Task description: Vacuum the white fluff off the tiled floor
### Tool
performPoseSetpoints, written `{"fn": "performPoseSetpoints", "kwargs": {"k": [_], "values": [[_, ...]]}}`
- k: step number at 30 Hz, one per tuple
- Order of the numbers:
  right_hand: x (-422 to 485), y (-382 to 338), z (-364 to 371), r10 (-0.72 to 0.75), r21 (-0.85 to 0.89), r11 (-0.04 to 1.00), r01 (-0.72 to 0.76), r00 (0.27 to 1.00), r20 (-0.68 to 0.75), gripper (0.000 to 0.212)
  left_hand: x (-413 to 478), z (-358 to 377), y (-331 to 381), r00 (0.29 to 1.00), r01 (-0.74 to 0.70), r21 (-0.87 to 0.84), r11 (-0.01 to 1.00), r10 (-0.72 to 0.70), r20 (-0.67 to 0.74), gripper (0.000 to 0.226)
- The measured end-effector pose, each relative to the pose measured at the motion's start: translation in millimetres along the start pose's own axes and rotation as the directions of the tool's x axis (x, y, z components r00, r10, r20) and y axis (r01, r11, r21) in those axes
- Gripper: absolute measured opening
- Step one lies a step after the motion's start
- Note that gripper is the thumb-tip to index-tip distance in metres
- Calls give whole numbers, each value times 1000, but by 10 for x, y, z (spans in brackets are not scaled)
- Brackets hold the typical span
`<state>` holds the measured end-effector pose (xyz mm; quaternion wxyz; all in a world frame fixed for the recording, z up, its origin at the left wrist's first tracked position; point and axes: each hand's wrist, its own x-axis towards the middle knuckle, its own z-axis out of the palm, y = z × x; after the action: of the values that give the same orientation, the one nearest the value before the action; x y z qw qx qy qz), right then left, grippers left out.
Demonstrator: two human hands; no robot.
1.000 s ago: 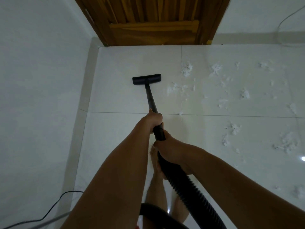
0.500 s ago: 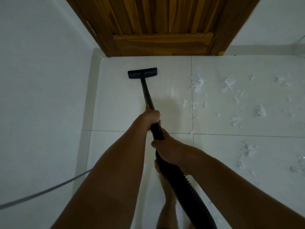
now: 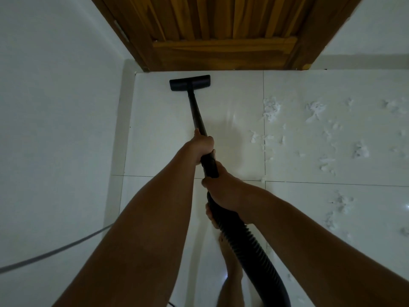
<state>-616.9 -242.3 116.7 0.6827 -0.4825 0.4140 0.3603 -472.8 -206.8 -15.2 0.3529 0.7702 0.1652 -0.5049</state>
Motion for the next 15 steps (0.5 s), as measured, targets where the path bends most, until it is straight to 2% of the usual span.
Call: {"fn": "performPoseSetpoints", "kwargs": {"k": [8, 15], "values": [[-401, 539, -9, 11, -16, 1000, -11, 1000, -7, 66, -472, 333, -429, 1000, 19, 26, 999, -19, 21, 70], [-1028, 1557, -101, -26, -66, 997, 26, 1000, 9, 68, -1263, 987, -1175, 998, 45, 2, 999, -45, 53, 73]]}}
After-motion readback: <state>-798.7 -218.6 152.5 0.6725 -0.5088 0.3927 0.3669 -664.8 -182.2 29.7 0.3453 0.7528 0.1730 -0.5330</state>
